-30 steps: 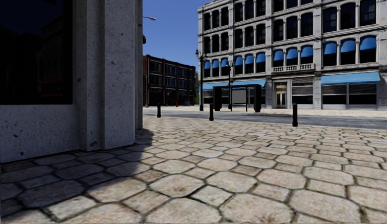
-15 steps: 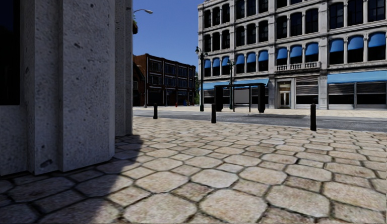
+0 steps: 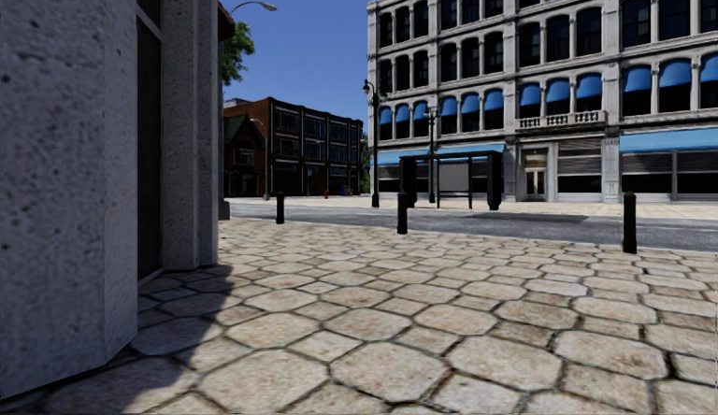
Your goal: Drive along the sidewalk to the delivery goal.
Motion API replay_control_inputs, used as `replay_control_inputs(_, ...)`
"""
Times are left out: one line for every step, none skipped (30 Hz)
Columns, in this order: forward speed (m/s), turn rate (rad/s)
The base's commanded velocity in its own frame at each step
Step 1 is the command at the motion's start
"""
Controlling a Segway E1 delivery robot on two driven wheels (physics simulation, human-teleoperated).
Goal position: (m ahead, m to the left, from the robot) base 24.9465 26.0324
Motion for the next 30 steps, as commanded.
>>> replay_control_inputs(2.00, 0.00)
replay_control_inputs(2.00, 0.00)
replay_control_inputs(2.00, 0.00)
replay_control_inputs(2.00, 0.00)
replay_control_inputs(2.00, 0.00)
replay_control_inputs(2.00, 0.00)
replay_control_inputs(2.00, 0.00)
replay_control_inputs(2.00, 0.00)
replay_control_inputs(2.00, 0.00)
replay_control_inputs(2.00, 0.00)
replay_control_inputs(2.00, 0.00)
replay_control_inputs(2.00, 0.00)
replay_control_inputs(2.00, 0.00)
replay_control_inputs(2.00, 0.00)
replay_control_inputs(2.00, 0.00)
replay_control_inputs(2.00, 0.00)
replay_control_inputs(2.00, 0.00)
replay_control_inputs(2.00, 0.00)
replay_control_inputs(2.00, 0.00)
replay_control_inputs(2.00, 0.00)
replay_control_inputs(2.00, 0.00)
replay_control_inputs(2.00, 0.00)
replay_control_inputs(2.00, 0.00)
replay_control_inputs(2.00, 0.00)
replay_control_inputs(2.00, 0.00)
replay_control_inputs(2.00, 0.00)
replay_control_inputs(2.00, 0.00)
replay_control_inputs(2.00, 0.00)
replay_control_inputs(2.00, 0.00)
replay_control_inputs(2.00, 0.00)
